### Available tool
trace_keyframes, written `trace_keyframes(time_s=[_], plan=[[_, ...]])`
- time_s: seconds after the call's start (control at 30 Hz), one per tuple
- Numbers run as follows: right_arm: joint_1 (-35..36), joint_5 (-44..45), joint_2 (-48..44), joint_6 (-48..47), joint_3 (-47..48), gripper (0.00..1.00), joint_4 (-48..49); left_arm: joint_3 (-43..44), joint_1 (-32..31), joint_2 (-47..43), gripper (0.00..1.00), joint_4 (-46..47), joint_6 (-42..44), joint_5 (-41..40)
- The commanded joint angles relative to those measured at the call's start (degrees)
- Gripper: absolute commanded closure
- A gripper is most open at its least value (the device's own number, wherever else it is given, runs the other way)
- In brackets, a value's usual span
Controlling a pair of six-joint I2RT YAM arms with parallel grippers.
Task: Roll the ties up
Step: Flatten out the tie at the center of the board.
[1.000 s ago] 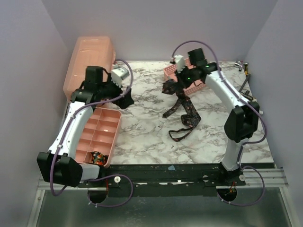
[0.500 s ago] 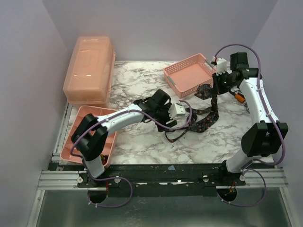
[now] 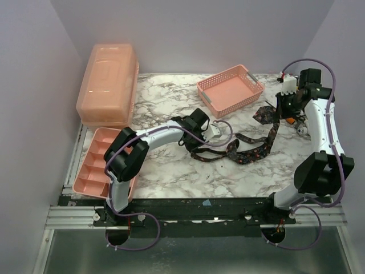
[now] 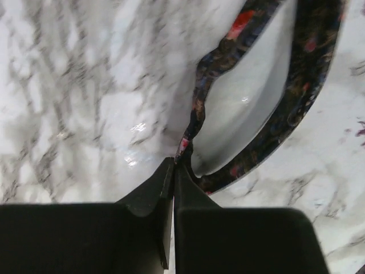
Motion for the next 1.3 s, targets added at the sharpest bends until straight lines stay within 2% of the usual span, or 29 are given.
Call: trace_keyframes(time_s=[0.0, 0.1, 0.2, 0.3, 0.47, 0.5, 0.53, 0.57, 0.6, 0.63, 0.73, 0.77, 0.83, 0.93, 1.17, 1.27], plan=[[-0.75, -5.88, 2.41, 0.81, 3.93, 0.99, -1.56, 3.25, 6.32, -3.63, 1.00, -6.18, 0.80, -4.29], [-0.75, -9.13, 2.81, 0.27, 5.09, 0.99, -2.01, 2.64, 10.30, -8.59, 1.00, -5.25, 2.29, -5.68], [-0.91, -10.21, 1.84, -1.28, 3.96, 0.99, -2.48, -2.17, 11.58, -16.08, 1.00, -0.56, 6.12, -9.80], [-2.81, -10.13, 0.09, -3.35, 0.05, 0.99, -2.31, -11.74, 11.59, -25.62, 1.00, 7.61, 10.74, -13.56], [-5.24, -4.93, -2.28, -6.42, -13.75, 0.99, 1.20, -28.36, 11.20, -37.05, 1.00, 12.97, 20.22, -8.98], [-5.23, -3.75, -2.48, -6.75, -16.28, 0.94, 1.72, -31.49, 10.84, -38.04, 1.00, 13.04, 22.69, -8.86], [-5.31, -3.23, -2.40, -7.27, -18.62, 0.77, 1.80, -34.51, 10.52, -38.89, 1.00, 13.17, 25.19, -8.93], [-5.32, -2.57, -2.25, -7.83, -20.14, 0.53, 1.54, -36.56, 10.19, -39.67, 0.96, 13.21, 27.21, -8.87], [-5.32, -1.87, -2.19, -7.96, -21.40, 0.41, 1.26, -39.07, 10.10, -40.46, 0.91, 13.36, 29.44, -8.54], [-5.49, -0.91, -2.13, -8.39, -21.90, 0.33, 1.11, -40.96, 10.14, -41.68, 0.86, 13.88, 31.11, -8.33], [-6.19, -1.23, -2.43, -9.69, -19.30, 0.15, 0.18, -42.84, 10.16, -44.18, 0.52, 14.68, 31.56, -8.62], [-6.19, -2.68, -2.20, -10.38, -17.35, 0.12, -0.21, -41.94, 10.11, -44.75, 0.42, 13.51, 30.61, -8.11], [-5.98, -6.71, -0.93, -10.04, -12.86, 0.11, -1.63, -39.24, 10.18, -45.12, 0.34, 11.47, 27.49, -7.04], [-3.59, -11.91, 2.14, -9.02, -8.51, 0.16, -4.04, -34.30, 10.26, -44.19, 0.32, 8.18, 22.65, -4.66], [10.79, -9.69, 7.15, -2.44, -10.45, 0.22, 4.39, -21.17, 11.50, -36.65, 0.32, 0.20, 7.91, 5.68], [14.95, -9.87, 10.86, -0.59, -10.75, 0.22, 6.49, -18.40, 10.80, -33.84, 0.22, 1.14, 2.93, 10.88]])
